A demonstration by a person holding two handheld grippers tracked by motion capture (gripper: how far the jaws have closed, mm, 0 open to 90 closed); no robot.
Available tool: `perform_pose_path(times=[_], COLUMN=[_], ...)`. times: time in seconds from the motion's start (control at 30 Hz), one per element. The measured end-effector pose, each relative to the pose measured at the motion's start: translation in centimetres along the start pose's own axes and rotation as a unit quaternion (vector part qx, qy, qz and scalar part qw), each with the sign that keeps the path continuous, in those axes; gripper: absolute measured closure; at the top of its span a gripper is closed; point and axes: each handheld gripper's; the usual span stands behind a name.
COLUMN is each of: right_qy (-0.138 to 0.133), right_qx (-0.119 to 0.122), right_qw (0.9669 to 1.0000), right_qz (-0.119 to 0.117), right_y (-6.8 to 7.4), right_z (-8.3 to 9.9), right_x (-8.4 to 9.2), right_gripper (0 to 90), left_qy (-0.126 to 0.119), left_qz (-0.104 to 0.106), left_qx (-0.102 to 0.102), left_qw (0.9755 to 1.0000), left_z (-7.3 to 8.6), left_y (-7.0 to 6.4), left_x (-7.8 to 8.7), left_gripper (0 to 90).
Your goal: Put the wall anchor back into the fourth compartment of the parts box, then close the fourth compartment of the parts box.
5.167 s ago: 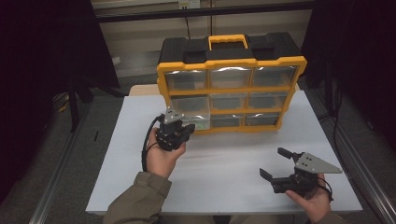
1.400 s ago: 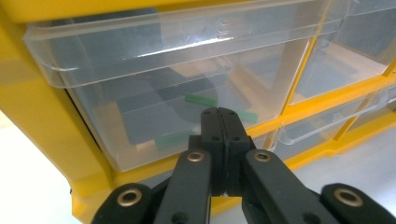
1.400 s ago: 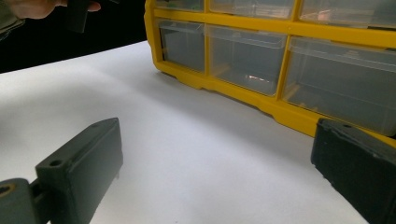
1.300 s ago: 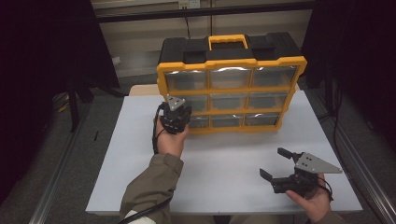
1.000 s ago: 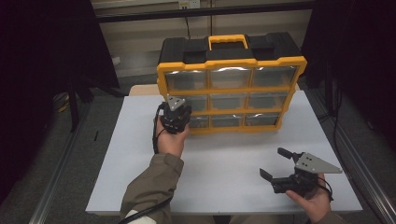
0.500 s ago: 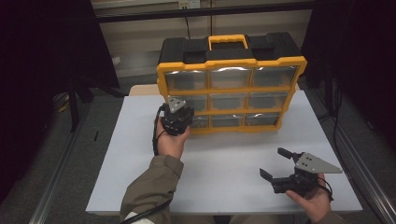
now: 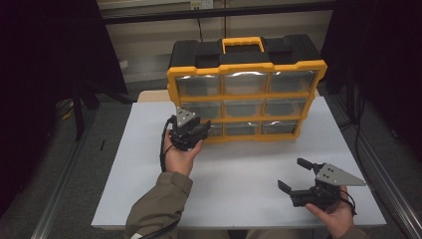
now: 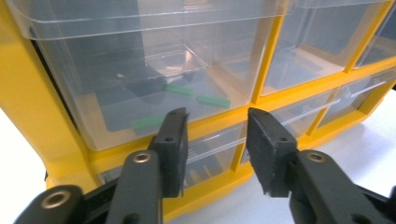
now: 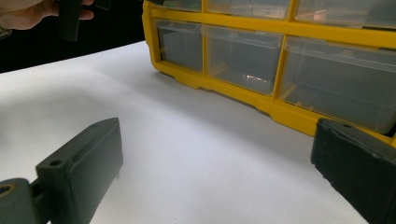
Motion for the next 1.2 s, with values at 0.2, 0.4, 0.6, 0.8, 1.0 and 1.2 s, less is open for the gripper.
perform_pose_path(times=[0.2,0.4,0.6,0.8,1.0,1.2], right_qy=[0.001,-0.001,0.001,-0.001,0.002,0.002], right_qx=[0.002,-0.002,0.002,0.001,0.001,0.002], right_qw=[1.0,1.0,1.0,1.0,1.0,1.0], right_qz=[-0.003,-0.002,-0.003,-0.002,-0.004,-0.003], right_y=[0.1,-0.1,0.1,0.0,0.1,0.0], right_z=[0.0,0.0,0.0,0.0,0.0,0.0], right_x=[-0.1,0.1,-0.1,0.0,-0.1,-0.1], right_gripper=[2.2,2.2,2.2,2.2,2.2,2.2], left_qy=[-0.009,-0.015,-0.02,-0.019,-0.03,-0.034], left_qz=[0.012,0.02,0.024,0.018,0.024,0.022], left_qx=[0.001,0.001,0.003,0.001,0.003,0.002], left_qw=[0.9999,0.9997,0.9995,0.9996,0.9993,0.9992], left_z=[0.5,1.3,1.8,2.4,2.9,3.2], left_y=[0.0,0.0,0.0,0.2,0.4,0.6], left_x=[0.5,1.1,1.6,2.1,2.6,3.3], left_gripper=[46.3,37.7,33.5,28.1,23.0,20.4])
Point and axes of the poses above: each handheld gripper's, and its own axes: x roughly backward along the jaws, z roughly out of its underside, y roughly to its left, and after that the axes turned 4 degrees about y, right-handed
